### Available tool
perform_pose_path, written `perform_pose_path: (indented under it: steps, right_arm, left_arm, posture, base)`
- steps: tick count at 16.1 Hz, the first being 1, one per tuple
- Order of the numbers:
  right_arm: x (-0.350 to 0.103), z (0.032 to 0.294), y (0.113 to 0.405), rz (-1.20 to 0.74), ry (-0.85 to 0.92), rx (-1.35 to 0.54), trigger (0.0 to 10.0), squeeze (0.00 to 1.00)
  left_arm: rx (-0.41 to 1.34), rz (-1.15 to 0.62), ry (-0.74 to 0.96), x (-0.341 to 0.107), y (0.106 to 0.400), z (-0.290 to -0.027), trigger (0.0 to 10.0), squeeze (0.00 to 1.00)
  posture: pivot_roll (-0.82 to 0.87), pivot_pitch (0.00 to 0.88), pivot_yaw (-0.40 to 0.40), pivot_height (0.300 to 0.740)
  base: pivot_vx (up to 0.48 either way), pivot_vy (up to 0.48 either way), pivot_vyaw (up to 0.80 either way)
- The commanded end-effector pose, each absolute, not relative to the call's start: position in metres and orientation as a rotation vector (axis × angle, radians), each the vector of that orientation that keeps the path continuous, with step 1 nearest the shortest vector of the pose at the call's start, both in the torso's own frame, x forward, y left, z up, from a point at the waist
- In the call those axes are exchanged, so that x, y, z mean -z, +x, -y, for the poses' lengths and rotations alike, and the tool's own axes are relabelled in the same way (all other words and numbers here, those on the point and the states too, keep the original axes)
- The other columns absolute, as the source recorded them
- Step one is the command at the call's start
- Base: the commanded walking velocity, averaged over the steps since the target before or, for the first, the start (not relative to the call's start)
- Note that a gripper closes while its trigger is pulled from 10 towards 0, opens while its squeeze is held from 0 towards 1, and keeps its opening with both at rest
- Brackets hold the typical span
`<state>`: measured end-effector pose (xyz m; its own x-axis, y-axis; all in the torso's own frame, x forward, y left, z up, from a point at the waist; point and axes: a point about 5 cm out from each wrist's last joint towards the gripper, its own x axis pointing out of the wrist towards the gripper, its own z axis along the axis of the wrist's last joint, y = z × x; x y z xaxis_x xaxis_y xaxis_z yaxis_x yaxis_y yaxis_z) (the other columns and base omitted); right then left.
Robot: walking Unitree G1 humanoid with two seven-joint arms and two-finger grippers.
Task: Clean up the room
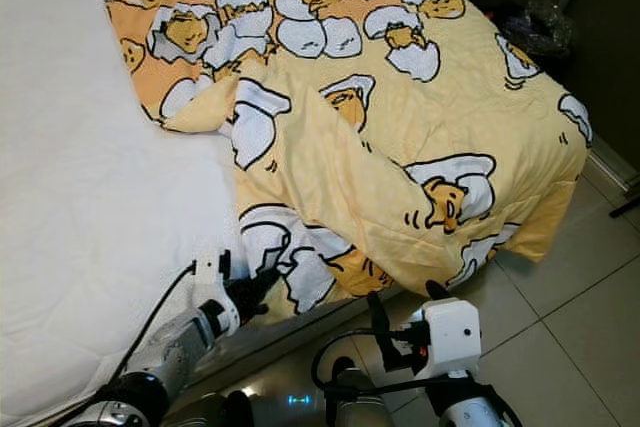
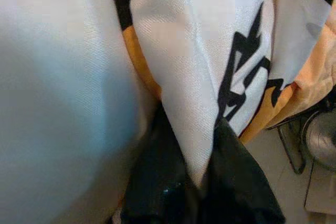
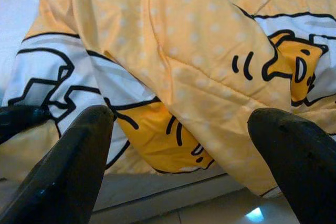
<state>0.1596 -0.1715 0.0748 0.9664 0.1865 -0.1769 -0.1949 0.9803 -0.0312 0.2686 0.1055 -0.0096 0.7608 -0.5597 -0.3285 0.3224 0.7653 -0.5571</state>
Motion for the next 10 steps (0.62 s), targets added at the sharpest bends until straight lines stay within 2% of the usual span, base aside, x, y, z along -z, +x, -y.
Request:
perform_pose_path:
  steps: [1,5,7,10]
  right_arm:
    - [-0.073,0.175,0.161,-0.19,-0.042,-0.184,10.0,0.0]
    - [-0.076,0.178,0.172,-0.166,-0.046,-0.187,10.0,0.0]
    - [-0.075,0.18,0.18,-0.158,-0.046,-0.186,10.0,0.0]
    - [-0.079,0.181,0.207,-0.112,-0.039,-0.191,10.0,0.0]
  left_arm:
    - [0.535,-0.517,-0.399,0.013,0.265,-0.11,0.0,0.0]
    - [0.556,-0.492,-0.263,0.01,0.269,-0.126,0.0,0.0]
    - [0.566,-0.469,-0.257,0.008,0.271,-0.129,0.0,0.0]
    - [0.601,-0.444,-0.211,0.006,0.269,-0.138,0.0,0.0]
  posture:
    - [-0.25,0.193,0.01,0.74]
    - [-0.24,0.159,0.014,0.74]
    - [-0.22,0.126,0.017,0.74]
    - [-0.17,0.07,0.024,0.74]
  base:
    - [0.0,0.0,0.0]
    - [0.0,0.0,0.0]
    - [0.0,0.0,0.0]
    - [0.0,0.0,0.0]
